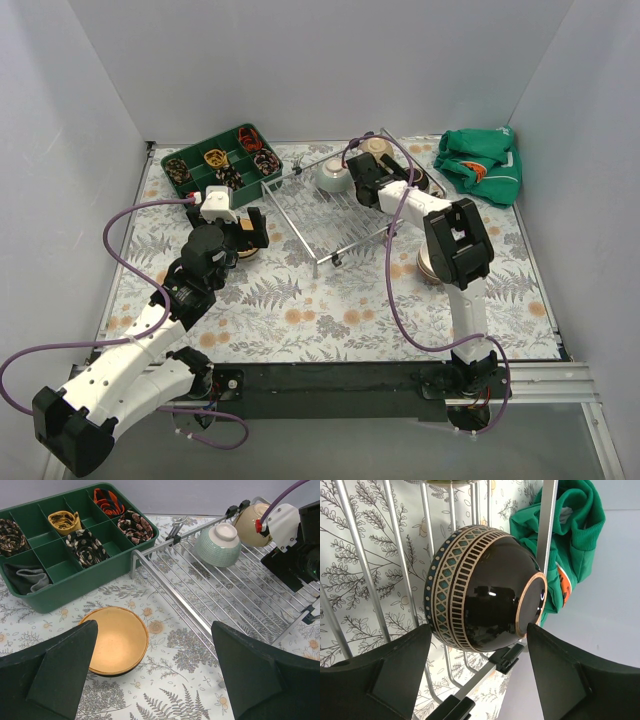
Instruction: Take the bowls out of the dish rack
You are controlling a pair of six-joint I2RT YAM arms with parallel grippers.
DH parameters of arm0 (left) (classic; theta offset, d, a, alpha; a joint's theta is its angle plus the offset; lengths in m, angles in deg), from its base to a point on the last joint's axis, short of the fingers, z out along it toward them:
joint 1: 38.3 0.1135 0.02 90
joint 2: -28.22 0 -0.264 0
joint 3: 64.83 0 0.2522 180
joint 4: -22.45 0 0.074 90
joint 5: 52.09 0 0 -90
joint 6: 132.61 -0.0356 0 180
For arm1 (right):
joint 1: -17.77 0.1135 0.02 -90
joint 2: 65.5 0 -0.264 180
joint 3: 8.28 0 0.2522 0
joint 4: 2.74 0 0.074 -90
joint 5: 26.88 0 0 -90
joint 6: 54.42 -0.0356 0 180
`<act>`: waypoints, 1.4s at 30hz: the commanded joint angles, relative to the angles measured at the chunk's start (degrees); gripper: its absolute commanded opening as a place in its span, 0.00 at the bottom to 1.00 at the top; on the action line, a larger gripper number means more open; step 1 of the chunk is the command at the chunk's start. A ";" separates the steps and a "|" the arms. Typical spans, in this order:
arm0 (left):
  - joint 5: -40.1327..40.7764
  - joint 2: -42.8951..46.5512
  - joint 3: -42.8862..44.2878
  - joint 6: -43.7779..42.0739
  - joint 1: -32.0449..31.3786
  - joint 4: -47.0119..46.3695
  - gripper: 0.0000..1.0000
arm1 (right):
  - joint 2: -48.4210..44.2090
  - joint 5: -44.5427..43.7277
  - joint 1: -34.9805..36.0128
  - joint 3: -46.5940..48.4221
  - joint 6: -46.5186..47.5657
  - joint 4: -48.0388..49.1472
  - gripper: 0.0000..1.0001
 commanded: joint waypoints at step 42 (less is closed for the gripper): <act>-0.87 0.11 -0.88 -1.07 0.32 -1.02 0.98 | 2.58 4.36 -2.34 -8.62 10.23 4.38 0.74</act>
